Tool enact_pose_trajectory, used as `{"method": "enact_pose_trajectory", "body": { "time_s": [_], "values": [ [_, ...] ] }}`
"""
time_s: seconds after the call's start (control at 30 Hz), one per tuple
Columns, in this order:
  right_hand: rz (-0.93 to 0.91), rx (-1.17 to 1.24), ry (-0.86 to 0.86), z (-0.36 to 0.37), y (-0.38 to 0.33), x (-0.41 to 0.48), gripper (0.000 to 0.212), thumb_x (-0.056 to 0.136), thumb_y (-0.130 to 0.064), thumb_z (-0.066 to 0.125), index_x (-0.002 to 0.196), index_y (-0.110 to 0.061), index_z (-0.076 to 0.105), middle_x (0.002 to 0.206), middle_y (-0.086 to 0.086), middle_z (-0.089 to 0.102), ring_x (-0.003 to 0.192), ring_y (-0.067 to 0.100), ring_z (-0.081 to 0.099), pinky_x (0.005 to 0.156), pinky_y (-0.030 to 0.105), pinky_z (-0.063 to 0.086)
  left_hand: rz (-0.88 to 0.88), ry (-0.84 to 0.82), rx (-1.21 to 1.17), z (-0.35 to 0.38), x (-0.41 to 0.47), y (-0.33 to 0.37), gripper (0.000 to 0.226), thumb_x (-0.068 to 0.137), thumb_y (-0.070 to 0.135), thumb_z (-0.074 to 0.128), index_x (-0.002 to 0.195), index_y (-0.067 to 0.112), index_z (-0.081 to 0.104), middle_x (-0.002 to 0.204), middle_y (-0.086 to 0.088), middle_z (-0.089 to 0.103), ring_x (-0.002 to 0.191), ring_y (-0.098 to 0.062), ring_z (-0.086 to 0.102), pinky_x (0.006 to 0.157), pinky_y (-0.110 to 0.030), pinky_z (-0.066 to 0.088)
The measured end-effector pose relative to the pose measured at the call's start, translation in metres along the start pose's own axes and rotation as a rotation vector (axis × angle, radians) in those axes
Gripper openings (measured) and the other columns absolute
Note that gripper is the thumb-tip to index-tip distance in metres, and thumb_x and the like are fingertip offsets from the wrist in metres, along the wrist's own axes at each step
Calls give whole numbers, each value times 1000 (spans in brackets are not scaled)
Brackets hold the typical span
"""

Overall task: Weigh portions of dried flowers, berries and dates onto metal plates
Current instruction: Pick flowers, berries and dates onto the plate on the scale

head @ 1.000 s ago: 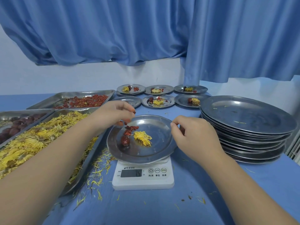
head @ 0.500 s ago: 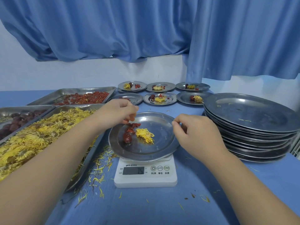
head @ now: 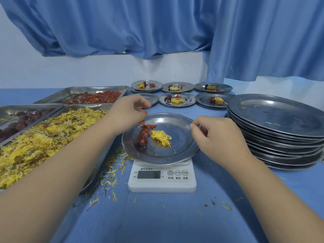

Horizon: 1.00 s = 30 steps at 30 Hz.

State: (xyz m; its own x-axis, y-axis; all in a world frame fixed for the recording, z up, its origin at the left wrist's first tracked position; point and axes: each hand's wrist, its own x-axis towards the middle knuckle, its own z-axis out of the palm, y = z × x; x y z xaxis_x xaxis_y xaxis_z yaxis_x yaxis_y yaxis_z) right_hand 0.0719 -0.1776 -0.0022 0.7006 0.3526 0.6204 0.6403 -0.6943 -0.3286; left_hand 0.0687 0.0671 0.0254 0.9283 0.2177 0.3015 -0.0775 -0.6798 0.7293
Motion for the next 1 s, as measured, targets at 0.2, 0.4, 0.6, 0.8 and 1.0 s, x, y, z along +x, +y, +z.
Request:
{"method": "enact_pose_trajectory", "body": {
  "time_s": [0.2, 0.4, 0.6, 0.8, 1.0],
  "values": [
    [3, 9, 14, 1, 2, 0, 18, 89, -27, 55, 76, -20, 66, 51, -9, 50, 56, 18, 52, 57, 32, 47, 84, -10, 178, 2, -4, 2, 15, 85, 34, 73, 97, 27, 67, 89, 16, 62, 79, 2, 59, 69, -20, 44],
    [-2, 43, 57, 3, 5, 1, 23, 89, -27, 55, 71, -17, 64, 49, -9, 49, 54, 19, 49, 58, 34, 47, 11, 77, -44, -10, -26, -6, 18, 93, 41, 58, 89, 28, 70, 90, 15, 71, 83, 0, 67, 76, -28, 53],
    [93, 81, 93, 11, 11, 2, 42, 91, -38, 49, 54, -19, 40, 47, -4, 44, 48, 13, 39, 50, 31, 35, -156, 125, -555, -26, -53, -18, 15, 94, 26, 58, 93, 20, 72, 100, 1, 72, 88, -20, 70, 81, -35, 50],
    [365, 77, -11, 17, 23, 1, 26, 85, -44, 54, 73, -21, 52, 61, -8, 58, 62, 6, 52, 54, 23, 36, -207, 170, -602, -29, -63, -17, 15, 92, 32, 60, 96, 24, 71, 102, 5, 71, 98, -21, 70, 96, -44, 49],
    [577, 270, -178, 16, 22, 1, 22, 85, -38, 56, 79, -17, 53, 55, -4, 67, 43, 14, 60, 47, 25, 39, -275, 108, -666, -28, -65, -16, 18, 95, 36, 53, 89, 26, 67, 98, 6, 68, 101, -23, 68, 100, -48, 44]
  ]
}}
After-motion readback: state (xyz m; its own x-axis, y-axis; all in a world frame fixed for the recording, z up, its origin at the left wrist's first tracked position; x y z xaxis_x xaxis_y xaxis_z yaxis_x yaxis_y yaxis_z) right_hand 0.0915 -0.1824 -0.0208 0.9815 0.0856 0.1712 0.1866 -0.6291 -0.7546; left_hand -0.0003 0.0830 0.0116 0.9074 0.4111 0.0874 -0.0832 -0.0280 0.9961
